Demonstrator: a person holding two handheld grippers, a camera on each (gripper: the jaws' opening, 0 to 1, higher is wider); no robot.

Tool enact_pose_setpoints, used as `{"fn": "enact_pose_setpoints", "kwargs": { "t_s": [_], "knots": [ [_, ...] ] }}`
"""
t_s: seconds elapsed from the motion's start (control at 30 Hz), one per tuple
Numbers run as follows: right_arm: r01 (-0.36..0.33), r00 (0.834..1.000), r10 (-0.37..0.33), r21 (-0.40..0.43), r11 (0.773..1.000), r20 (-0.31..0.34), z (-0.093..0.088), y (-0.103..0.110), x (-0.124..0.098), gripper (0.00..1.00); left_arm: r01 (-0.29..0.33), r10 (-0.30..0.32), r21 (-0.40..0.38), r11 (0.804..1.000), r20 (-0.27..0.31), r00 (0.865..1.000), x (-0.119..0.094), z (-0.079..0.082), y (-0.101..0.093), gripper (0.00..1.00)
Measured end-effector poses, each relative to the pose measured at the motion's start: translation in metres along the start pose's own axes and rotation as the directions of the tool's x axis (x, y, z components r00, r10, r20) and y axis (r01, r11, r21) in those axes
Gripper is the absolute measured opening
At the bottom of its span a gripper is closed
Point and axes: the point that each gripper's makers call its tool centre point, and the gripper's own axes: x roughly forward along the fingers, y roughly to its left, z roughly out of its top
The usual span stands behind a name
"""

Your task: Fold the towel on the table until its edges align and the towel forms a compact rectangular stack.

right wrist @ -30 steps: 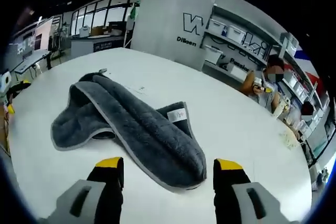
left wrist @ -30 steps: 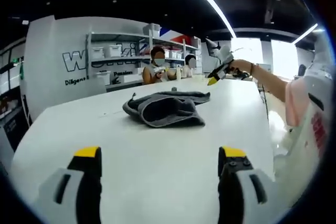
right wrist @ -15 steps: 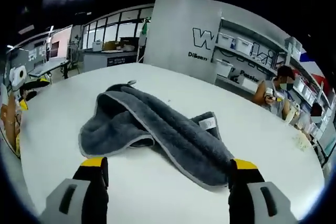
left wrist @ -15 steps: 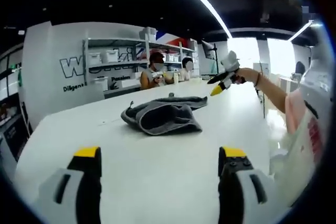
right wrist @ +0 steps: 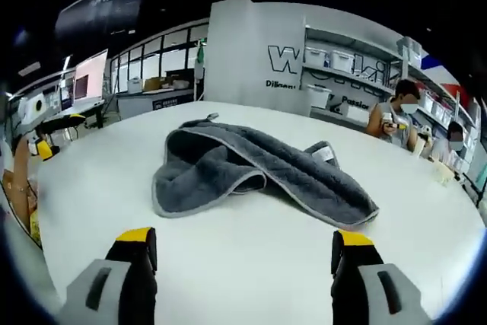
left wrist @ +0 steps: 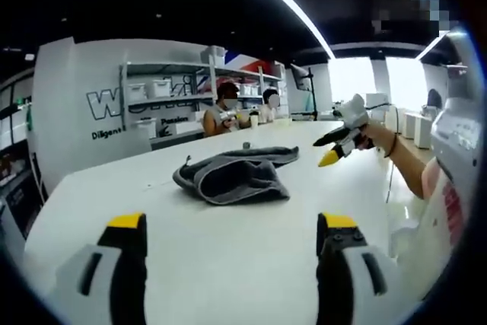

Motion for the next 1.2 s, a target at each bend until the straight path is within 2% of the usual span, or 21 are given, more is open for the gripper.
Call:
{"fn": "enact_pose_setpoints", "kwargs": {
  "t_s": [0.23, 0.33, 0.4, 0.5, 0.57, 0.67, 0.77, 0.87, 1.07, 1.2],
  "knots": [
    [0.035, 0.999, -0.035, -0.040, 0.999, 0.000, -0.003, 0.002, -0.005, 1.00, 0.011, -0.011, 0.003, 1.000, -0.003, 1.000, 0.005, 0.000, -0.005, 0.98],
    [0.072, 0.997, -0.072, -0.060, 0.996, -0.002, -0.004, -0.001, -0.006, 1.00, -0.003, 0.003, -0.017, 1.000, -0.003, 1.000, 0.008, -0.001, -0.001, 0.99],
    [0.069, 0.998, -0.069, -0.064, 0.996, 0.006, -0.003, 0.000, -0.006, 1.00, -0.003, 0.003, -0.020, 1.000, -0.011, 1.000, 0.009, -0.002, 0.001, 0.99],
    [0.031, 0.999, -0.030, -0.032, 0.999, 0.022, -0.002, 0.004, -0.003, 1.00, -0.002, 0.002, -0.025, 1.000, -0.015, 1.000, 0.012, -0.004, 0.003, 0.99],
    [0.032, 0.999, -0.031, -0.035, 0.999, 0.015, -0.005, 0.005, -0.002, 1.00, 0.005, -0.006, -0.035, 0.999, -0.017, 1.000, 0.015, -0.005, 0.003, 0.99],
    [0.042, 0.999, -0.042, -0.048, 0.998, 0.009, -0.007, 0.005, -0.002, 1.00, -0.010, 0.008, -0.033, 0.999, -0.051, 0.999, 0.019, -0.014, 0.006, 0.99],
    [0.025, 1.000, -0.024, -0.043, 0.999, 0.020, -0.005, 0.009, -0.002, 0.99, -0.013, 0.010, -0.047, 0.999, -0.052, 0.999, 0.022, -0.016, 0.009, 0.99],
    [0.038, 0.999, -0.037, -0.061, 0.997, 0.022, -0.005, 0.010, -0.004, 0.99, -0.024, 0.020, -0.061, 0.998, -0.056, 0.998, 0.027, -0.018, 0.011, 0.99],
    [0.050, 0.998, -0.048, -0.082, 0.995, 0.030, -0.004, 0.009, -0.008, 0.99, 0.022, -0.027, -0.055, 0.998, -0.088, 0.996, 0.046, -0.023, 0.002, 0.98],
    [0.055, 0.998, -0.053, -0.077, 0.995, 0.031, -0.007, 0.008, -0.007, 0.99, 0.038, -0.045, -0.061, 0.997, -0.115, 0.992, 0.057, -0.029, 0.005, 0.98]
  ]
}}
